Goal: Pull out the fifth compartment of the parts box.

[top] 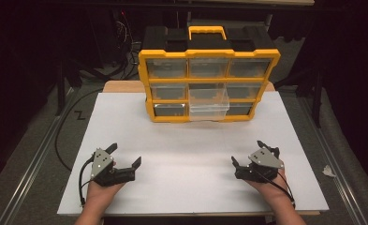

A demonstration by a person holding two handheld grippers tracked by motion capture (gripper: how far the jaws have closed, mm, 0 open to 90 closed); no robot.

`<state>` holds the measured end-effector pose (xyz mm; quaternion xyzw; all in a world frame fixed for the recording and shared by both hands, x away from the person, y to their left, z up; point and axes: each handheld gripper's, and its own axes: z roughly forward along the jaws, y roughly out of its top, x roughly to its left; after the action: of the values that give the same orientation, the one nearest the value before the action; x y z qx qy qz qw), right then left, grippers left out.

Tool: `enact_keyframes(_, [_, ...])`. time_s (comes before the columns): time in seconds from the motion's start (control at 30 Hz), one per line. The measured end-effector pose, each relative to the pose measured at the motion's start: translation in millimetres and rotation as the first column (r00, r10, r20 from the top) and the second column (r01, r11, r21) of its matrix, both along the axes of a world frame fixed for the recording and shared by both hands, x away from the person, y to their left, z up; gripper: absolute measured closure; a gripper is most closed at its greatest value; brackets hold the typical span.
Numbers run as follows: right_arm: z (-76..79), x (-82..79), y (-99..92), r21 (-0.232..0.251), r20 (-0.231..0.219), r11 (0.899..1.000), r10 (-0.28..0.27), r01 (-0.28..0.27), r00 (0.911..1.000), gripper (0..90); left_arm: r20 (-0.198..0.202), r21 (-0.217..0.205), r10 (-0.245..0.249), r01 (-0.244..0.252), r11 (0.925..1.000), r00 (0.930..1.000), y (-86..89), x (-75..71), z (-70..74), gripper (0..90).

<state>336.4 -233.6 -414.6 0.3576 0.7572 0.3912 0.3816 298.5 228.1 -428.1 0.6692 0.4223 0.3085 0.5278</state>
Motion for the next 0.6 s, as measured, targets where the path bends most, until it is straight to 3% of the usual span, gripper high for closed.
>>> enact_keyframes(0.13, [2.9, -2.9, -8.4, 0.105, -0.004, 0.994, -0.004, 0.004, 1.0000, 1.1, -0.004, -0.010, -0.001, 0.001, 1.0000, 1.0000, 0.4, 0.0, -0.2, 1.1])
enact_keyframes(0.27, [3.7, -6.0, -16.3, 0.188, 0.001, 0.982, -0.012, 0.012, 0.9999, 1.0, -0.008, -0.006, -0.004, 0.004, 1.0000, 1.0000, -0.1, -0.1, -0.7, 1.3])
enact_keyframes(0.6, [2.0, -12.4, -35.6, 0.255, -0.018, 0.966, -0.029, 0.033, 0.9994, 1.0, -0.029, -0.015, 0.003, -0.003, 0.9999, 0.9996, 0.0, 1.3, -3.3, 1.3])
